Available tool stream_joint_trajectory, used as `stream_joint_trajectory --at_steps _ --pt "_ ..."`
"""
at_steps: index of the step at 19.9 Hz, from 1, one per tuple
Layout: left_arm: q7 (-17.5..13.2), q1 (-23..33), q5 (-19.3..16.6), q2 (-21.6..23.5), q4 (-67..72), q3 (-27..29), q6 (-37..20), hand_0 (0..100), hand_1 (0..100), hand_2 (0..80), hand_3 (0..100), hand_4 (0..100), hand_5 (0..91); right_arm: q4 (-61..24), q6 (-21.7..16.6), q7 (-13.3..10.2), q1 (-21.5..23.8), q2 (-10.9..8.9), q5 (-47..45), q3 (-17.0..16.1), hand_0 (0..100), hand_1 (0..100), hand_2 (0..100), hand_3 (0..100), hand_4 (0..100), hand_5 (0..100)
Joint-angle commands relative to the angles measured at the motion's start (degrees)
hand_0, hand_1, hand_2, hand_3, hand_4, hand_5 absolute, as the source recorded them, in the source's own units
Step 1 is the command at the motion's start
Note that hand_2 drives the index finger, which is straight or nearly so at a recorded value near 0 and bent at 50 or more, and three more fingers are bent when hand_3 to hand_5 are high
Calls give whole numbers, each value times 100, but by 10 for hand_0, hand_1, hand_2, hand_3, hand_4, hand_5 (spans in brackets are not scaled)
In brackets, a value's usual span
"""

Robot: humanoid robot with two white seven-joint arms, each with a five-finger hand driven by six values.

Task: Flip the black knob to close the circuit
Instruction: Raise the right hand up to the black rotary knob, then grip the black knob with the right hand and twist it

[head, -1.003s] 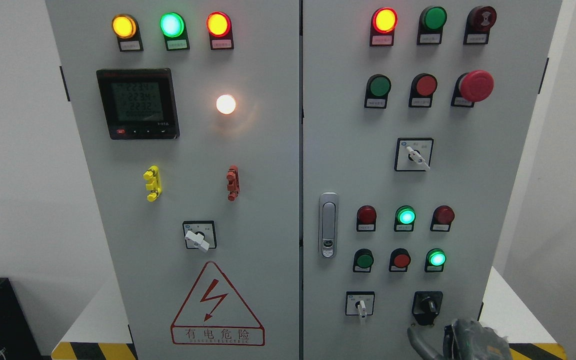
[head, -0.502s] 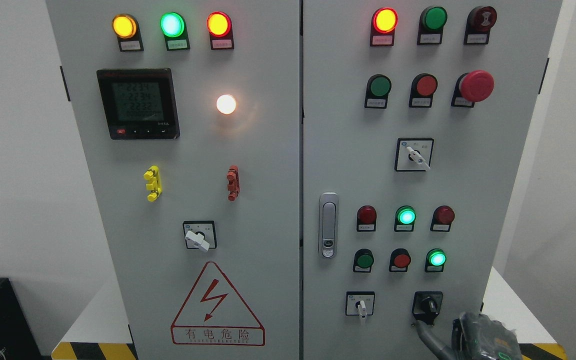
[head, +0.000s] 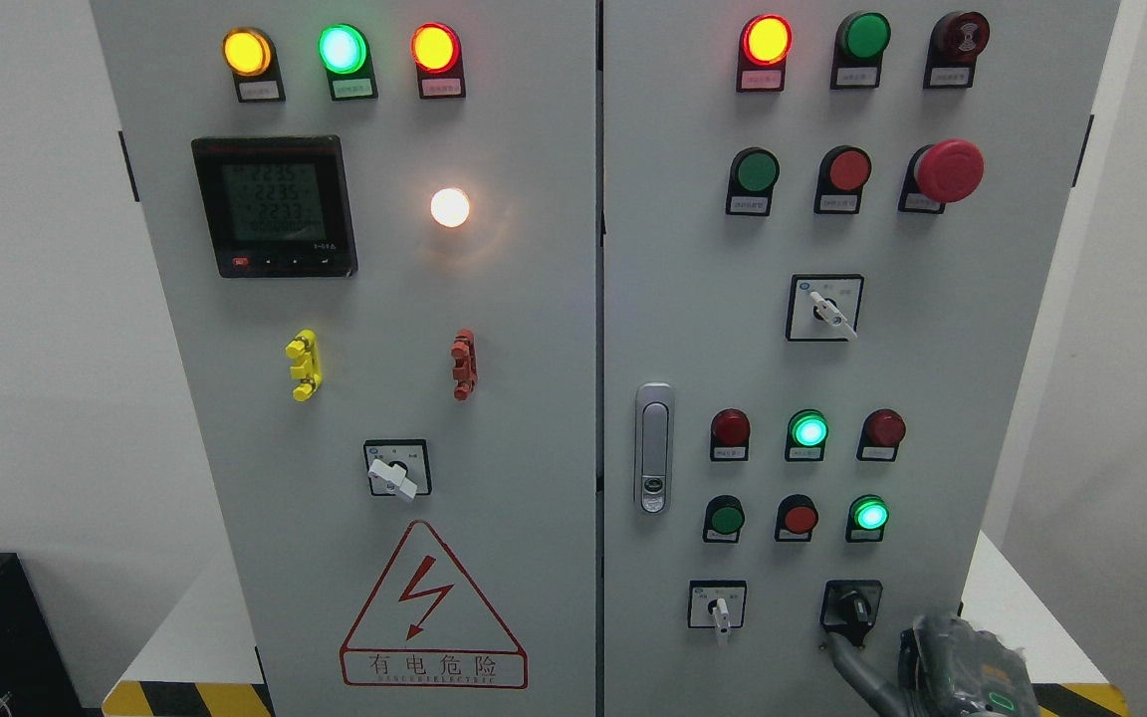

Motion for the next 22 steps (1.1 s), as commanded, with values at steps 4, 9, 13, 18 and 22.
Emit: stream_joint_trajectory --at_steps 4,9,13,18,22 --pt "2 123 0 0 0 0 0 120 556 0 0 0 0 179 51 -21 -84 -40 2 28 0 18 893 1000 920 938" --pt "2 123 0 0 0 0 -9 120 556 0 0 0 0 188 69 -21 -119 -40 -7 19 0 22 893 1000 921 938" --pt "2 123 0 0 0 0 -9 120 556 0 0 0 0 206 95 -21 -119 -40 -15 19 0 23 893 1000 922 939" --pt "2 123 0 0 0 0 0 120 556 0 0 0 0 206 95 -21 -111 -40 -24 10 0 24 892 1000 922 941" --pt "2 123 0 0 0 0 0 120 556 0 0 0 0 206 95 -21 -128 -49 -42 -16 0 25 891 1000 922 941"
